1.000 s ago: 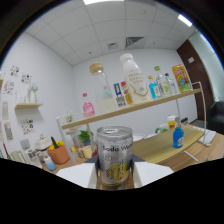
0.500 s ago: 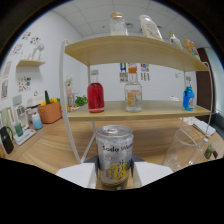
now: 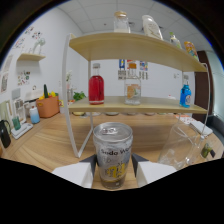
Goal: Make me a cup of Mojito.
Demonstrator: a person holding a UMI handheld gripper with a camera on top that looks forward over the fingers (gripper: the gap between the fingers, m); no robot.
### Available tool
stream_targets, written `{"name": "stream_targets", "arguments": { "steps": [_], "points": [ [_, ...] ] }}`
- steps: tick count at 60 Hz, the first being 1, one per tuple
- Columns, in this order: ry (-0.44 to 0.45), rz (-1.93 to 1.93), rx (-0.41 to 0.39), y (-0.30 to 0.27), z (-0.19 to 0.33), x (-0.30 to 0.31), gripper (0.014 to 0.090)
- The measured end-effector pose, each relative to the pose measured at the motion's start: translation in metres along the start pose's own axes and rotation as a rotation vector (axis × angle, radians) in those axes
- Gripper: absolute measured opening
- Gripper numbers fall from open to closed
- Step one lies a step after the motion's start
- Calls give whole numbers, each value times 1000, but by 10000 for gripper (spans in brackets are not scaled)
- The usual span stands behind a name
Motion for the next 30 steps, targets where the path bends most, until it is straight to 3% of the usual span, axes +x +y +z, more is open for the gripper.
{"name": "stream_targets", "arguments": {
  "steps": [3,6,8,30],
  "points": [
    [1,7,-34,1,-4,-1,701],
    [-5,29,-68,-2,-13,-3,869],
    [-15,47,-75,-7,-20,-6,838],
    [6,40,-217,-30,-129,7,858]
  ]
}}
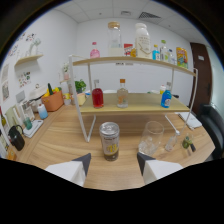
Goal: Make me a cup of Mojito.
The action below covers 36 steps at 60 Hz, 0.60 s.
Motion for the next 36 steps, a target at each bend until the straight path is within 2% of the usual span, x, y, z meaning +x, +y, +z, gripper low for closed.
{"name": "stream_targets", "arguments": {
  "steps": [11,21,29,36],
  "points": [
    [46,-1,-54,17,-30,46,857],
    [96,-2,-86,28,-36,90,860],
    [93,12,-136,36,-36,110,848],
    [88,6,-150,39,-34,122,850]
  ]
}}
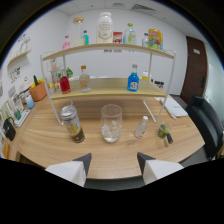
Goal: Make me a cup of Mojito.
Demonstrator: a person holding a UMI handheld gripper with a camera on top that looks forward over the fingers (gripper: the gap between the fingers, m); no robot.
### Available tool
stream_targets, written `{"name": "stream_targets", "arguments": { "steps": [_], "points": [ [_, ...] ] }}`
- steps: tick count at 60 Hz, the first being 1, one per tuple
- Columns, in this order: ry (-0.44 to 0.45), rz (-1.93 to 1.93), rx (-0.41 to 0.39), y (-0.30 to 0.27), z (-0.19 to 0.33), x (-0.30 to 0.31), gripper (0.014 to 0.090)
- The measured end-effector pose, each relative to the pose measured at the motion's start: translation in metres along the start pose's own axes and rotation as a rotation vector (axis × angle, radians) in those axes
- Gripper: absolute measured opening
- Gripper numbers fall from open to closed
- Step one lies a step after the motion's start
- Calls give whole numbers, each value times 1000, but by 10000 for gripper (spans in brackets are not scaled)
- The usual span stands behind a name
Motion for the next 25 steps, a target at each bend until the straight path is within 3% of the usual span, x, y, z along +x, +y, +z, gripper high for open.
{"name": "stream_targets", "arguments": {
  "steps": [25],
  "points": [
    [-46,-32,4,-4,1,3,856]
  ]
}}
